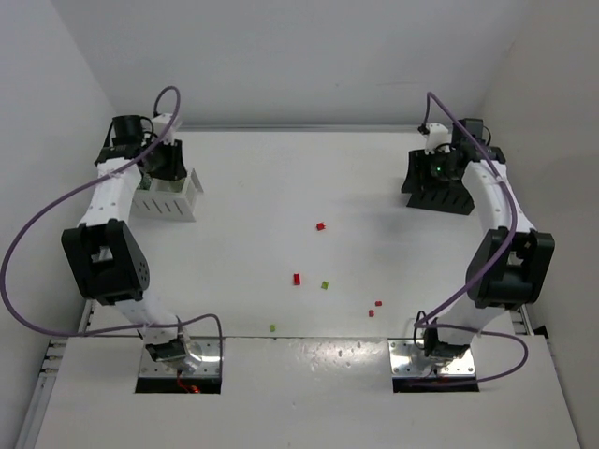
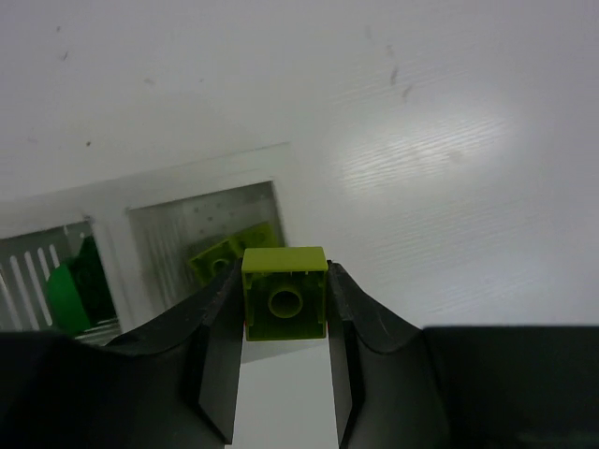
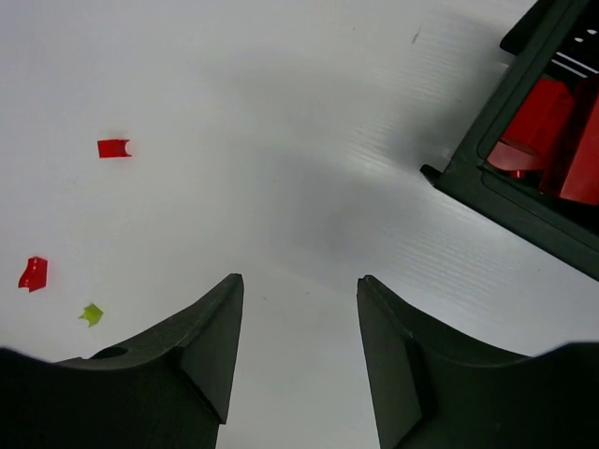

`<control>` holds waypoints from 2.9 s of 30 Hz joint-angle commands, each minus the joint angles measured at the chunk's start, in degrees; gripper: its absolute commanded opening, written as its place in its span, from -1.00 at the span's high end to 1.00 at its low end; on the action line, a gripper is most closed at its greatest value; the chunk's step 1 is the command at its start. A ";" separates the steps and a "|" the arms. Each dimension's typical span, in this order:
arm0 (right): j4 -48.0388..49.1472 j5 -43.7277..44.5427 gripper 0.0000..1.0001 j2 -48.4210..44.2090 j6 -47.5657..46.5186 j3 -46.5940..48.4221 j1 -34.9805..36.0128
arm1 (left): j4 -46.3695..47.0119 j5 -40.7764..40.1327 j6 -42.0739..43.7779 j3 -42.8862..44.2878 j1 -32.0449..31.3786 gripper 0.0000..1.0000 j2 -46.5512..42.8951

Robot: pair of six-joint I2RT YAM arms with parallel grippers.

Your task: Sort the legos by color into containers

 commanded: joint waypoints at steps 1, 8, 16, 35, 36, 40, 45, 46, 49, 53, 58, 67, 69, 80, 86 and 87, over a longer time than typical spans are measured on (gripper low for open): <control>0.36 1.89 -0.04 -0.34 -0.63 1.47 2.88 | -2.39 3.05 0.17 3.66 3.37 0.79 3.29; 1.94 6.38 -0.15 -1.40 -1.16 -1.26 9.13 | -1.87 1.90 -0.36 5.95 6.72 0.77 8.13; 2.47 7.09 -0.15 0.36 -0.02 -1.26 13.09 | -0.19 1.80 0.86 5.95 6.72 0.12 7.61; 4.05 10.69 -0.07 9.58 1.56 0.41 27.58 | -0.63 6.47 1.30 3.85 7.24 -0.99 -13.63; 4.05 11.48 -0.07 10.72 2.17 2.07 29.51 | -0.63 9.78 2.27 1.32 7.77 -0.99 -15.31; 2.30 13.07 -0.07 17.57 2.18 7.34 33.73 | -1.24 7.44 3.85 -4.24 6.19 -0.99 -21.30; 6.16 17.28 -0.26 23.03 3.32 9.72 36.20 | -2.91 8.06 4.39 -10.30 5.67 -0.99 -26.75; 5.55 17.98 -0.28 23.91 3.84 10.51 36.20 | -2.92 8.06 4.39 -10.31 5.67 -0.99 -27.97; 4.93 18.69 -0.34 26.02 3.85 11.75 36.20 | -3.97 8.06 4.39 -10.93 5.67 -0.99 -28.78; 5.02 19.31 -0.34 28.83 4.38 13.94 36.82 | -3.97 8.06 4.39 -11.98 5.67 -0.99 -29.31; 3.96 19.31 -0.07 31.12 4.38 15.27 37.35 | -3.97 9.20 3.86 -12.51 5.67 -0.99 -28.78; 2.82 19.31 0.24 34.19 4.38 17.03 37.87 | -3.97 8.06 5.61 -13.73 5.67 -0.97 -29.30; 2.82 19.31 0.32 34.20 4.38 17.03 37.87 | -3.97 8.06 5.62 -13.74 5.67 -0.97 -29.31; 2.82 21.14 0.55 22.18 3.85 12.38 34.99 | -5.29 13.50 9.56 -16.55 3.31 -0.97 -29.31; -3.14 21.68 0.64 10.75 1.48 16.48 26.38 | -6.00 10.52 9.23 -19.53 -13.80 -0.91 -26.24; -4.03 21.68 0.64 10.21 1.48 17.54 24.71 | -6.00 10.52 9.22 -20.15 -16.11 -0.91 -25.62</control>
